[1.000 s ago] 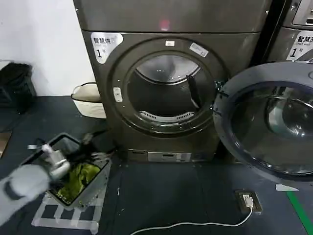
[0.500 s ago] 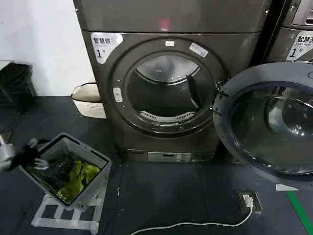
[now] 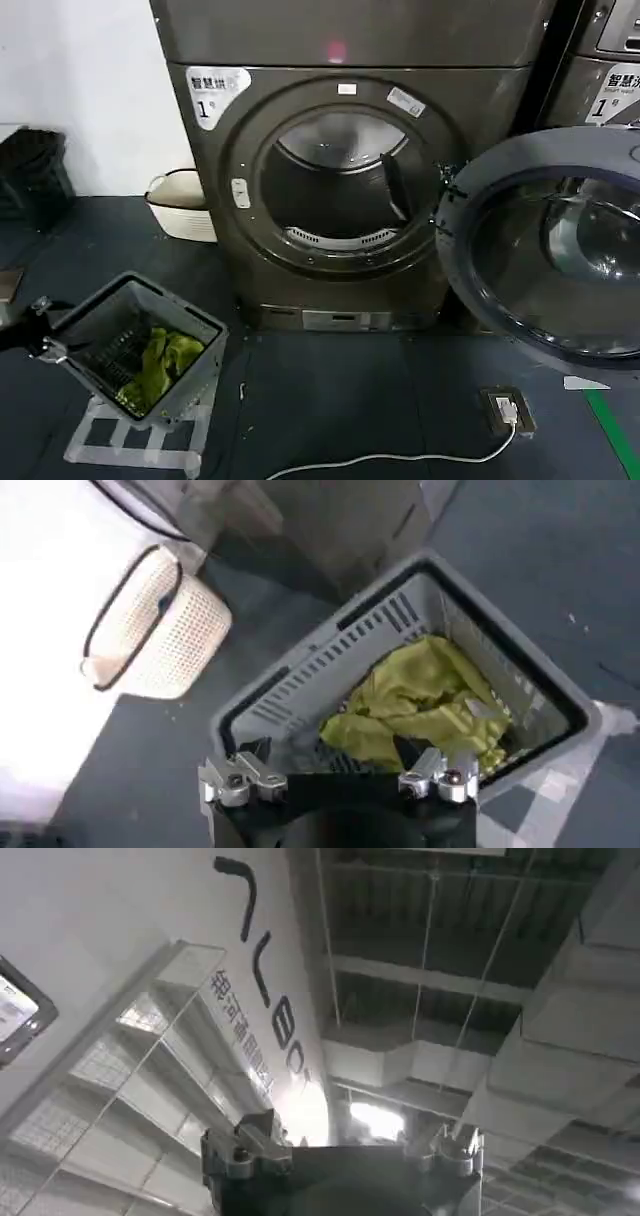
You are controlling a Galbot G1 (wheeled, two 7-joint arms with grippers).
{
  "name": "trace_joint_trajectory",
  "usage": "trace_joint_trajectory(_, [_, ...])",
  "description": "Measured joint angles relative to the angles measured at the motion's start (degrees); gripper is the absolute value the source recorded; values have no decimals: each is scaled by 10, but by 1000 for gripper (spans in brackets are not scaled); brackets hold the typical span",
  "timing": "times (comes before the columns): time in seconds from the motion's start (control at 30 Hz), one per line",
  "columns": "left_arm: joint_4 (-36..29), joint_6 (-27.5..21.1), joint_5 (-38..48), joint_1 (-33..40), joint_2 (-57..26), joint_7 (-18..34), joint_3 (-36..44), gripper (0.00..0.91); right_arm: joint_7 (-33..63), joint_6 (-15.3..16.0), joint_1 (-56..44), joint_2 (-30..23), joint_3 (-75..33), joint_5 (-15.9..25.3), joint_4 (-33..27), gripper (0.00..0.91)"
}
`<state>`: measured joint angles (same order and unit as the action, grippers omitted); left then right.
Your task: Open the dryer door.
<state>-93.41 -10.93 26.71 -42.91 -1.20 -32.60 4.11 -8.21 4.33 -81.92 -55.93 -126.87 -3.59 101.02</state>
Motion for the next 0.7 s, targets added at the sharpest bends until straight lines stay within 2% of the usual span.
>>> trace_joint_trajectory(0.47, [4,2,-1,-2,9,11,3,907,-3,0,-2,-2,-2,-1,3,907])
trace_joint_trajectory(0.7, [2,0,-14,-1,7,0,3,907,-3,0,-4,-2,-3,0,2,907])
